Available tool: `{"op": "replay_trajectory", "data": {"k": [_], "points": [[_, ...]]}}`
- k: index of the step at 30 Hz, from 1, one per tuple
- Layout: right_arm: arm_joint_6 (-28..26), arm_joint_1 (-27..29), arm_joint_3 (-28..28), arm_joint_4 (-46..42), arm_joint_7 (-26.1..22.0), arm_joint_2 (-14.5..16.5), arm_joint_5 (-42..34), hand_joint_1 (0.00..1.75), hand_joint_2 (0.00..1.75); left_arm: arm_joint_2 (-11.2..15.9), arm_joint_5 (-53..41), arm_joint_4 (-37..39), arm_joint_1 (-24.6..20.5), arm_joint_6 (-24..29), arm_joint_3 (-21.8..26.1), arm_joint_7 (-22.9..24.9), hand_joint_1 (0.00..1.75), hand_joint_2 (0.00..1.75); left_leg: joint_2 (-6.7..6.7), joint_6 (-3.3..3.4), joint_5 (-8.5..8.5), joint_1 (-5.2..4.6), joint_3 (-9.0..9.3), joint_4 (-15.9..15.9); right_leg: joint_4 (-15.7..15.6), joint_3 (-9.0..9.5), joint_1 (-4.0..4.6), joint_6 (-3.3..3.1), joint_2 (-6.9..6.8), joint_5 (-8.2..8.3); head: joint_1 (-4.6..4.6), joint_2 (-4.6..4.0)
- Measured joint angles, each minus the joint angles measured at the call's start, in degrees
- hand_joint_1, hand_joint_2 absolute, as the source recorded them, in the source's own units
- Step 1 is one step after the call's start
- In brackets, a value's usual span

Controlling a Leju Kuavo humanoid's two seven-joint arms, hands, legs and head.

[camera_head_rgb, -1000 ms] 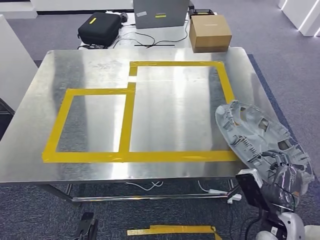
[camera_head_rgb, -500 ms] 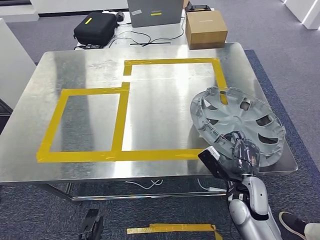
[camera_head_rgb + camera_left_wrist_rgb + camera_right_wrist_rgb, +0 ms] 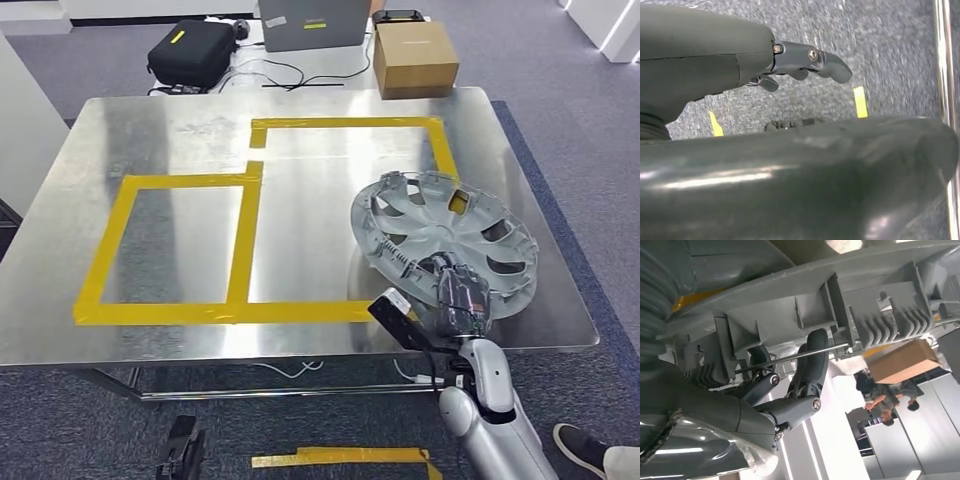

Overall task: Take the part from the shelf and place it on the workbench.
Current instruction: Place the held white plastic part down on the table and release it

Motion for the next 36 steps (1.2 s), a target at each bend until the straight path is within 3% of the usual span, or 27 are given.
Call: {"op": "replay_trajectory", "data": {"k": [2,4,5,6,7,9,11,15,17,19,20,21,22,24,25,26,30,31,33,35,36], "points": [[0.0,-0.6,0.6,0.2,0.2,-0.3,1.5,1.75,1.75,-0.1,-0.3,0.0,-0.1,-0.2,-0.2,0.0,0.0,0.0,0.06,0.25,0.28,0.29,0.41,-0.7,4.3,-2.25,-0.07,0.45,-0.04,-2.44,0.14,0.0],[0.1,-1.6,2.0,0.7,0.3,-0.9,3.8,1.75,1.75,-0.3,-0.7,0.0,-0.3,-0.4,-0.5,0.2,0.0,0.0,0.06,0.4,0.27,0.26,0.4,-0.7,11.7,-6.04,-0.17,0.82,-0.07,-5.36,0.19,0.0],[0.1,-2.1,2.9,1.2,0.3,-1.2,4.9,1.75,1.75,-0.3,-0.9,0.0,-0.3,-0.6,-0.7,0.4,0.0,0.0,0.06,0.4,0.25,0.24,0.42,-0.7,14.2,-7.42,-0.23,0.97,-0.08,-5.78,0.17,0.0],[0.1,-2.7,3.9,1.7,0.1,-1.6,5.9,1.75,1.75,-0.4,-1.1,0.0,-0.4,-0.6,-0.9,0.7,0.0,0.0,0.04,0.38,0.21,0.25,0.46,-0.6,14.7,-7.89,-0.27,1.09,-0.09,-5.12,0.18,0.0],[0.1,-3.4,4.9,2.1,-0.2,-1.9,6.8,1.75,1.75,-0.5,-1.4,0.0,-0.5,-0.7,-1.2,0.9,0.0,0.0,0.01,0.31,0.14,0.27,0.52,-0.6,12.9,-7.23,-0.32,1.13,-0.1,-3.4,0.19,0.0],[-0.1,-5.1,7.0,2.8,-0.8,-2.4,8.3,1.75,1.75,-0.6,-1.7,0.0,-0.7,-0.8,-1.5,1.1,0.0,0.0,-0.07,-0.05,-0.15,0.2,0.54,-0.3,5.4,-3.72,-0.37,1.1,-0.13,0.52,0.21,0.0],[-0.4,-6.7,9.1,3.4,-1.2,-2.8,9.9,1.75,1.75,-0.8,-2.0,0.0,-1.1,-0.9,-1.9,1.3,0.0,0.0,-0.1,-0.57,-0.38,-0.03,0.21,0.3,0.4,-1.24,-0.32,0.64,-0.04,1.84,0.15,0.0],[-1.6,-8.7,13.2,4.3,-1.2,-3.4,12.7,1.75,1.75,-0.9,-2.5,0.0,-1.7,-1.0,-2.6,1.5,0.0,0.0,-0.07,-1.57,-1.02,-0.03,-0.39,1.3,-0.2,-0.96,-0.39,-0.69,0.04,1.74,0.1,0.0],[-3.0,-9.7,14.9,4.6,-1.4,-3.6,14.2,1.75,1.75,-0.9,-2.8,0.0,-1.9,-1.0,-2.8,1.7,0.0,0.0,-0.03,-2.2,-3.73,0.16,-2.46,6.0,-0.3,-0.86,-0.59,-1.28,-0.05,1.8,-0.09,0.0],[-4.3,-10.5,16.5,4.8,-1.5,-3.9,15.7,1.75,1.75,-0.9,-3.0,0.0,-2.0,-1.0,-3.0,1.8,0.0,0.0,-0.02,-2.6,-6.79,0.31,-5.99,13.6,-0.3,-0.83,-0.54,-1.58,-0.04,1.73,-0.2,0.0],[-4.6,-10.7,17.3,4.9,-1.6,-4.0,16.3,1.75,1.75,-0.9,-3.1,0.0,-1.9,-1.0,-3.1,1.9,0.0,0.0,-0.02,-2.62,-7.23,0.33,-7.21,16.1,-0.3,-0.78,-0.49,-1.62,-0.01,1.69,-0.2,0.0],[-4.6,-10.9,17.9,5.0,-1.5,-4.0,16.7,1.75,1.75,-0.9,-3.1,0.0,-1.9,-1.0,-3.2,1.9,0.0,0.0,-0.02,-2.52,-6.5,0.33,-7.51,16.4,-0.3,-0.7,-0.43,-1.65,0.03,1.65,-0.2,0.0],[-4.6,-11.1,18.4,5.0,-1.5,-4.0,16.9,1.75,1.75,-0.9,-3.2,0.0,-1.9,-1.0,-3.3,1.9,0.0,0.0,-0.02,-2.28,-4.73,0.31,-6.76,14.3,-0.3,-0.57,-0.34,-1.65,0.06,1.6,-0.2,0.0],[-4.6,-11.5,19.1,5.0,-1.5,-4.1,17.1,1.75,1.75,-0.8,-3.2,0.0,-2.0,-1.0,-3.5,1.9,0.0,0.0,-0.02,-1.41,-0.67,0.12,-3.51,6.9,-0.3,-0.3,-0.11,-1.59,0.11,1.44,-0.16,0.0],[-4.6,-11.8,19.4,5.0,-1.4,-4.1,17.2,1.75,1.75,-0.8,-3.2,0.0,-2.1,-1.0,-3.6,1.9,0.0,0.0,-0.01,-0.99,0.4,-0.02,-2.11,3.7,-0.3,-0.29,0.0,-1.46,0.13,1.38,-0.16,0.0],[-4.5,-12.0,19.6,5.1,-1.3,-4.1,17.3,1.75,1.75,-0.8,-3.2,0.0,-2.2,-1.0,-3.6,1.9,0.0,0.0,0.0,-0.67,0.7,-0.15,-1.32,1.8,-0.3,-0.37,0.07,-1.27,0.11,1.37,-0.15,0.0],[-3.8,-12.6,20.6,5.5,-0.8,-4.6,18.1,1.75,1.75,-0.9,-3.3,0.0,-2.2,-1.0,-4.0,1.8,0.0,0.0,0.02,-0.14,0.68,0.07,-0.68,-0.1,0.3,-1.05,0.1,-0.12,-0.07,0.71,-0.03,0.0],[-3.7,-12.8,20.9,5.6,-0.7,-4.8,18.3,1.75,1.75,-0.9,-3.4,0.0,-2.3,-1.0,-4.0,1.8,0.0,0.0,0.05,0.04,0.85,0.24,-0.51,-0.5,2.2,-2.0,0.07,0.13,-0.07,-0.45,0.05,0.0],[-3.8,-13.0,21.4,5.8,-0.4,-5.1,18.8,1.75,1.75,-1.0,-3.6,0.0,-2.3,-1.1,-4.1,1.8,0.0,0.0,0.08,0.26,0.94,0.32,-0.43,-0.6,9.1,-5.41,-0.09,0.51,-0.08,-3.8,0.18,0.0],[-3.8,-13.0,21.9,6.0,-0.1,-5.5,19.2,0.87,0.87,-1.0,-3.8,0.0,-2.2,-1.3,-4.1,2.0,0.0,0.87,0.07,0.31,0.9,0.31,-0.45,-0.6,14.6,-8.27,-0.22,0.89,-0.09,-5.3,0.17,0.0],[-3.8,-12.9,22.1,6.1,0.0,-5.6,19.4,0.44,0.44,-1.0,-3.9,0.0,-2.1,-1.5,-4.1,2.2,0.0,1.31,0.06,0.29,0.86,0.33,-0.43,-0.5,14.6,-8.4,-0.28,1.02,-0.1,-4.52,0.19,0.0]]}}
